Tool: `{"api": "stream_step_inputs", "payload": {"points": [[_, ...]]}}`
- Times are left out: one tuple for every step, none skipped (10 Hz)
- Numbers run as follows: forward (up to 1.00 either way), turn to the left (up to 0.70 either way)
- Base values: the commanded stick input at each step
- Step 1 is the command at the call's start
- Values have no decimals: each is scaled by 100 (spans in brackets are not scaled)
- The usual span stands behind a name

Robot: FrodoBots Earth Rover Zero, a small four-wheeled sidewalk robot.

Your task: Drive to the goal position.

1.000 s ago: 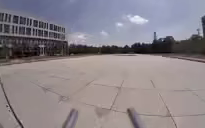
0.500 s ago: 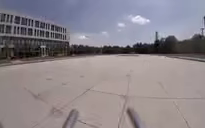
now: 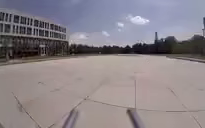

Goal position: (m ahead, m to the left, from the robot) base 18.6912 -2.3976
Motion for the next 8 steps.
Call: {"api": "stream_step_inputs", "payload": {"points": [[70,-26],[70,-8],[70,-1],[70,0],[70,0],[70,0],[70,0],[70,0]]}}
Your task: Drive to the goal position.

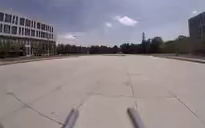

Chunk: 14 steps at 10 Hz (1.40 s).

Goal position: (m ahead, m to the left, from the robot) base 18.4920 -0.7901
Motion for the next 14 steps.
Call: {"api": "stream_step_inputs", "payload": {"points": [[70,0],[70,0],[70,0],[70,0],[70,0],[70,0],[70,0],[70,0],[70,-16],[70,-34],[70,-33],[70,-33],[70,-33],[70,-33]]}}
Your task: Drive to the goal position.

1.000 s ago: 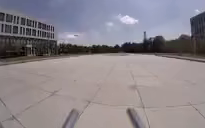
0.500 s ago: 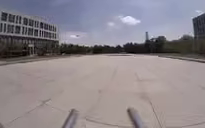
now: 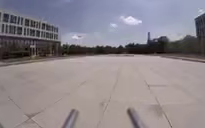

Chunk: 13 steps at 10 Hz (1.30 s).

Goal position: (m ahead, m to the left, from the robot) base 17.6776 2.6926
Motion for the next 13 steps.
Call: {"api": "stream_step_inputs", "payload": {"points": [[70,-33],[70,-34],[70,-33],[70,-17],[70,0],[70,0],[70,0],[70,0],[70,0],[70,0],[70,0],[70,0],[70,0]]}}
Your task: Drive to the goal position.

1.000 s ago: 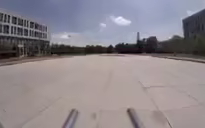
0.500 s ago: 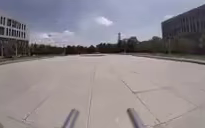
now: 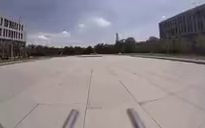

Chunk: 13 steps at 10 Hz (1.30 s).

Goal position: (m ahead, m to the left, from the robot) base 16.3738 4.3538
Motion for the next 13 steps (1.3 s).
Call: {"api": "stream_step_inputs", "payload": {"points": [[70,0],[70,0],[70,0],[70,0],[70,0],[70,0],[70,0],[70,0],[70,0],[70,0],[70,0],[70,0],[70,0]]}}
